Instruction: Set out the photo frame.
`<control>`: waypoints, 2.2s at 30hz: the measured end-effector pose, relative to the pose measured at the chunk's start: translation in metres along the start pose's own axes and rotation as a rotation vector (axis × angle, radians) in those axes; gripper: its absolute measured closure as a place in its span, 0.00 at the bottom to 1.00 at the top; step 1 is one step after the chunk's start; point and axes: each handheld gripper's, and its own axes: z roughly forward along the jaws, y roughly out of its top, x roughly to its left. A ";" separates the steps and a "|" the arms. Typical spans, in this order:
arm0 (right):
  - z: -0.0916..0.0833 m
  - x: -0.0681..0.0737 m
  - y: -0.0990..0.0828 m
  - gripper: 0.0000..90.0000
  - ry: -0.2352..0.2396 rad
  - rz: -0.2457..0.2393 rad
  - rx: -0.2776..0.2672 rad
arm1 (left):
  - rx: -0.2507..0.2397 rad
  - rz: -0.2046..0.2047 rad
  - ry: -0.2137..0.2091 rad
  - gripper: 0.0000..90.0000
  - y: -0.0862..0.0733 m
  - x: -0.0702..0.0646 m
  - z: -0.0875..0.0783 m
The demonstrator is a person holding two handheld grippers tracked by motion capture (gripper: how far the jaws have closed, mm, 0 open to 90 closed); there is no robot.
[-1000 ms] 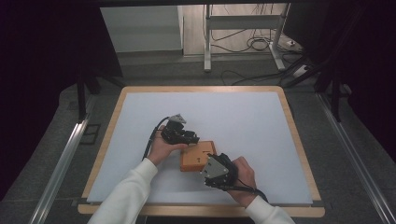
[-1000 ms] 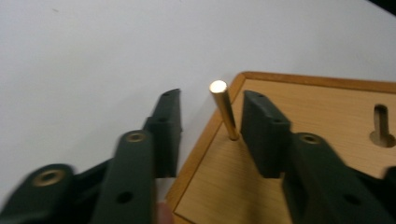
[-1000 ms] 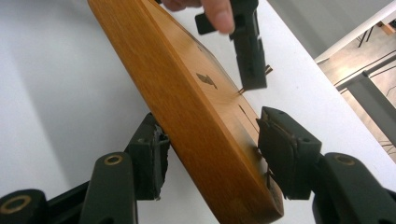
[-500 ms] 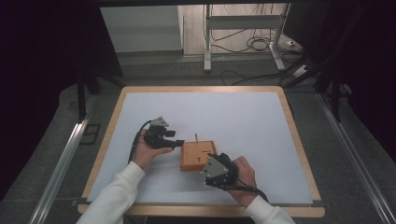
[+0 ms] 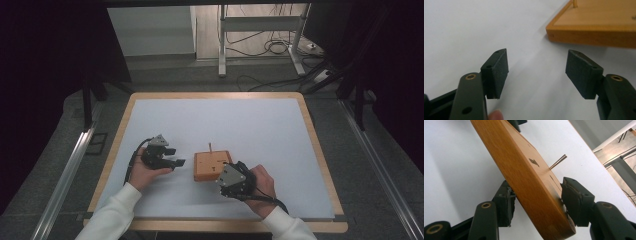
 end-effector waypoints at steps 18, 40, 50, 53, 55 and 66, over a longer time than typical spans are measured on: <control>0.004 -0.030 0.023 0.58 0.061 -0.009 0.068 | 0.004 0.014 -0.013 0.38 -0.013 -0.006 -0.008; 0.012 -0.058 0.047 0.74 0.092 -0.078 0.117 | 0.025 0.012 -0.022 0.38 -0.015 -0.003 -0.004; -0.005 -0.062 0.053 0.77 0.205 -0.061 0.092 | 0.027 0.007 -0.025 0.38 -0.016 -0.003 -0.003; -0.010 -0.061 0.053 0.77 0.251 -0.072 0.094 | 0.033 0.015 -0.025 0.38 -0.015 -0.003 -0.003; -0.012 -0.063 0.054 0.77 0.270 -0.069 0.093 | 0.032 0.014 -0.026 0.38 -0.015 -0.003 -0.003; -0.005 -0.081 0.052 0.66 0.193 0.007 0.080 | 0.030 0.010 -0.031 0.37 -0.016 -0.003 -0.002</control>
